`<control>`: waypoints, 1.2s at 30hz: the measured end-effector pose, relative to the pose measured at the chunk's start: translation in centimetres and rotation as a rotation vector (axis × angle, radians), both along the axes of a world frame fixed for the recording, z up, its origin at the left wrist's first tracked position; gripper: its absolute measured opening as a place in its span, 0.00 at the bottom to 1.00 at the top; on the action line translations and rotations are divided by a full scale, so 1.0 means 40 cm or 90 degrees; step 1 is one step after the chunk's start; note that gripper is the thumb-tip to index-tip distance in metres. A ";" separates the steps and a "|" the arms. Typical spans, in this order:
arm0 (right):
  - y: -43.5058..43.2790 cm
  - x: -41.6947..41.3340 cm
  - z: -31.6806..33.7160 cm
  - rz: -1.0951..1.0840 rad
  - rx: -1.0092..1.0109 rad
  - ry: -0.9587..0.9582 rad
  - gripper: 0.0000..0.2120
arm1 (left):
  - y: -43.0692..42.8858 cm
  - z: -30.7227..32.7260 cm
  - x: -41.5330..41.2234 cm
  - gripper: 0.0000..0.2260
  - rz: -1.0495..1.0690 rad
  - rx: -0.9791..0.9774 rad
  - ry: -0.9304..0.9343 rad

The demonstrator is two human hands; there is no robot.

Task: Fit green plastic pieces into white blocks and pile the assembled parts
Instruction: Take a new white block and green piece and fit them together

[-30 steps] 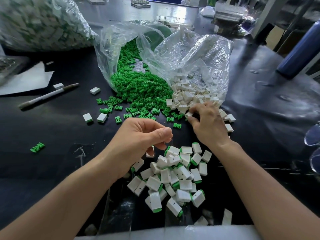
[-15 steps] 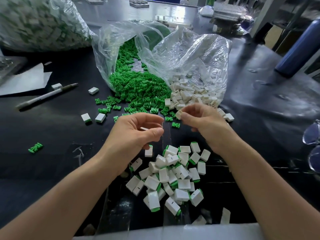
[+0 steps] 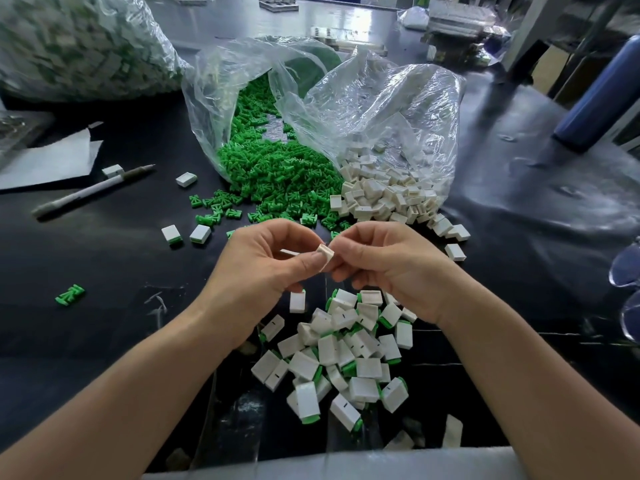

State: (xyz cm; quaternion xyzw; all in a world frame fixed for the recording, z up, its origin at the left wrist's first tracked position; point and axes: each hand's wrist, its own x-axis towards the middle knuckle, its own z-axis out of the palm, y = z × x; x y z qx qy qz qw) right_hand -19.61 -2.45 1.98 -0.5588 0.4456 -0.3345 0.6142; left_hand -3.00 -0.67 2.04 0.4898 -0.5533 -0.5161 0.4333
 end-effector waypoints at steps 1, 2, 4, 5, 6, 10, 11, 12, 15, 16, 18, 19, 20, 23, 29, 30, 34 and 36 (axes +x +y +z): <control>-0.003 -0.003 0.002 -0.037 -0.019 0.019 0.03 | -0.001 -0.001 -0.001 0.04 0.005 -0.001 0.006; -0.007 -0.009 0.000 -0.084 -0.050 0.055 0.04 | -0.001 -0.001 -0.002 0.05 0.010 0.000 0.014; -0.017 -0.021 -0.009 -0.191 -0.138 0.171 0.04 | -0.001 -0.001 -0.004 0.07 0.020 0.005 0.031; -0.022 -0.025 -0.016 -0.235 -0.191 0.241 0.04 | -0.001 0.000 -0.004 0.07 0.022 0.006 0.035; -0.025 -0.027 -0.023 -0.264 -0.242 0.312 0.03 | 0.000 0.001 -0.004 0.07 0.023 0.005 0.037; -0.032 -0.021 -0.044 -0.261 -0.340 0.491 0.08 | 0.003 0.005 -0.004 0.07 0.017 0.007 0.049; -0.033 -0.019 -0.048 -0.249 -0.342 0.513 0.09 | 0.003 0.005 -0.004 0.07 0.017 0.007 0.048; -0.036 -0.017 -0.052 -0.236 -0.338 0.533 0.11 | 0.003 0.005 -0.004 0.08 0.018 0.006 0.047; -0.039 -0.012 -0.065 -0.180 -0.326 0.592 0.12 | 0.002 0.005 -0.003 0.08 0.021 0.004 0.048; -0.040 -0.011 -0.067 -0.167 -0.327 0.605 0.12 | 0.002 0.005 -0.002 0.08 0.022 0.005 0.050; -0.041 -0.009 -0.068 -0.159 -0.331 0.604 0.10 | 0.002 0.004 -0.002 0.07 0.021 0.008 0.051; -0.041 -0.007 -0.066 -0.159 -0.333 0.596 0.08 | 0.001 0.004 -0.002 0.07 0.021 0.009 0.051; -0.040 -0.006 -0.066 -0.158 -0.336 0.587 0.07 | 0.001 0.004 -0.002 0.07 0.020 0.010 0.049; -0.038 -0.007 -0.063 -0.159 -0.344 0.568 0.03 | -0.001 0.003 -0.004 0.06 0.018 0.014 0.050; -0.026 -0.020 -0.024 -0.181 -0.210 0.268 0.07 | 0.001 0.005 -0.004 0.06 0.016 0.014 0.054; -0.021 -0.019 -0.017 -0.164 -0.195 0.209 0.08 | 0.001 0.005 -0.004 0.06 0.018 0.013 0.054; -0.002 -0.010 0.002 -0.095 -0.173 0.069 0.11 | 0.000 0.006 -0.003 0.05 0.022 0.012 0.051; 0.005 -0.005 0.008 -0.091 -0.168 0.056 0.10 | 0.001 0.006 -0.001 0.05 0.022 0.009 0.051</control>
